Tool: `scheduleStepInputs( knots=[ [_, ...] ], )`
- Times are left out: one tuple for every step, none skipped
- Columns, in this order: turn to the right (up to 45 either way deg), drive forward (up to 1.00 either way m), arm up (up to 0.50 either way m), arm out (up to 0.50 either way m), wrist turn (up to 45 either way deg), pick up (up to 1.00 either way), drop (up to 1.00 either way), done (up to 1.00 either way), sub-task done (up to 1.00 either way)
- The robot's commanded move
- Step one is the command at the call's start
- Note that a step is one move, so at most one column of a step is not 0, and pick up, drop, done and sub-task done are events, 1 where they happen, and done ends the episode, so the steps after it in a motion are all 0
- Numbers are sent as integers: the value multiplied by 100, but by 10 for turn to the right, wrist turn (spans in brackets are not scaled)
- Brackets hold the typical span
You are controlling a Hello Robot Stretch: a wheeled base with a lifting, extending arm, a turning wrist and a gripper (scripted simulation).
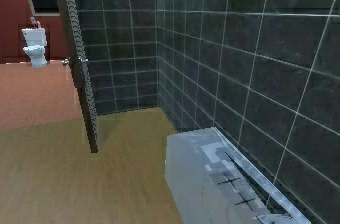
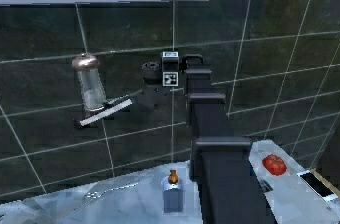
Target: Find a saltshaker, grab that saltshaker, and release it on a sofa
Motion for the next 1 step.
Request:
scheduleStepInputs(
  knots=[
    [0, 0, 0, 0, -450, 0, 0, 0, 0]
  ],
)
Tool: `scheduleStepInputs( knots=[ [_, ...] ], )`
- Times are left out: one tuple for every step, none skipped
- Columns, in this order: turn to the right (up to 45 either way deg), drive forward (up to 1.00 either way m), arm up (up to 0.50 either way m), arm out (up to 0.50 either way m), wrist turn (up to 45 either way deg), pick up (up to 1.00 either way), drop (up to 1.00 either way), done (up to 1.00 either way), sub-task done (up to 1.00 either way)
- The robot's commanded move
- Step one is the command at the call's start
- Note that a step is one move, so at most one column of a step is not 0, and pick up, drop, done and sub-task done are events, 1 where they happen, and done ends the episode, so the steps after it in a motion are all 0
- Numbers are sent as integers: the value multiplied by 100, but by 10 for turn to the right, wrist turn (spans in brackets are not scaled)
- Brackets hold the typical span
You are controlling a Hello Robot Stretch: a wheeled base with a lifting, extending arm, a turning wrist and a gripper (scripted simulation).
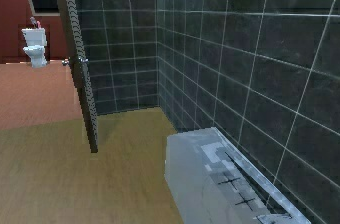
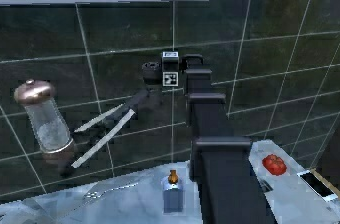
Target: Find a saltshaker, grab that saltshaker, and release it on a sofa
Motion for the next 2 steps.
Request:
scheduleStepInputs(
  knots=[
    [0, 0, 0, 0, -180, 0, 0, 0, 0],
    [0, 0, 0, -30, 0, 0, 0, 0, 0]
  ],
)
